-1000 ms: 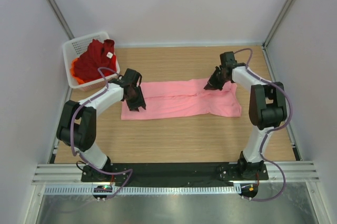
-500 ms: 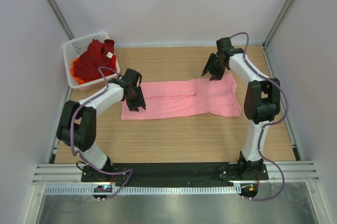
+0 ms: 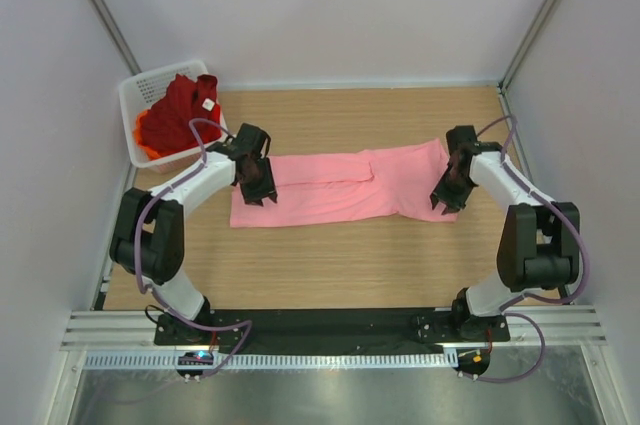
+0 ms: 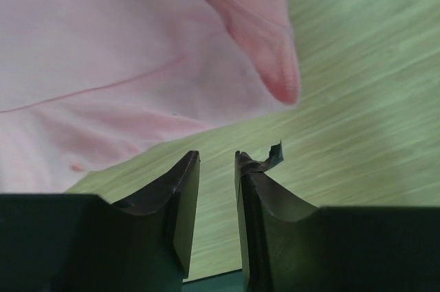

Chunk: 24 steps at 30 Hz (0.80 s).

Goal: Fold and stack the t-shirts
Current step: Fold the tshirt

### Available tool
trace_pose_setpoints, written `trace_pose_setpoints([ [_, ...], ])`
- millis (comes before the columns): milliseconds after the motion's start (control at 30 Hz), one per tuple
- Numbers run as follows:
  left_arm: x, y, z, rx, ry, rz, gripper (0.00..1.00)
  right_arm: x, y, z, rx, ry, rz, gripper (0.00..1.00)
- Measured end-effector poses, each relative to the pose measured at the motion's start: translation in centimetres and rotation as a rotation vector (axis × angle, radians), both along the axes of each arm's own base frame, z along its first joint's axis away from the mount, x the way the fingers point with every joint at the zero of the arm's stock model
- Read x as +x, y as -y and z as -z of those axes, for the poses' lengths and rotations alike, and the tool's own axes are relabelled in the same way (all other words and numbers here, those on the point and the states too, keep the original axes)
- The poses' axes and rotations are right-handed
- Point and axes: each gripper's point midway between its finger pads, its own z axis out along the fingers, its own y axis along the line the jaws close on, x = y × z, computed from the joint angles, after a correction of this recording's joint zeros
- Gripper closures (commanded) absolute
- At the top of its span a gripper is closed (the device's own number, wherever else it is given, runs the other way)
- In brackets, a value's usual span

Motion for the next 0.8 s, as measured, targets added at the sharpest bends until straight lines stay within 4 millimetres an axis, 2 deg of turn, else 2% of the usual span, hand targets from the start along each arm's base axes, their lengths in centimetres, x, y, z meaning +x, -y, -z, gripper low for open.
trace_pose_setpoints([
  [67,-0.2,-0.1,0.1,0.005,-0.009,0.003,0.59,-1.8,0.4,1.9,-0.01,-0.05,0.036,0.67],
  [167,-0.5,-0.2,0.3,0.013,-0.022,0.012,0.59,-3.2,1.4,3.9,-0.025,-0.089,0.101,0.67],
  [367,-0.9,-0.6,0.4,0.034,-0.033,0.043,0.53,-0.9,4.2,5.8,-0.067,-0.098,0.199,0.63],
  [500,-1.0,-1.0,0.1,0.057,-0.035,0.067,0.51,2.7,5.7,5.6,-0.099,-0.069,0.215,0.61],
  [700,-1.0,-1.1,-1.3,0.067,-0.011,0.097,0.46,10.3,8.6,5.0,-0.198,-0.019,0.192,0.55],
  [800,-0.8,-0.9,-2.1,0.069,0.009,0.112,0.41,14.0,9.4,4.5,-0.242,0.009,0.16,0.45],
])
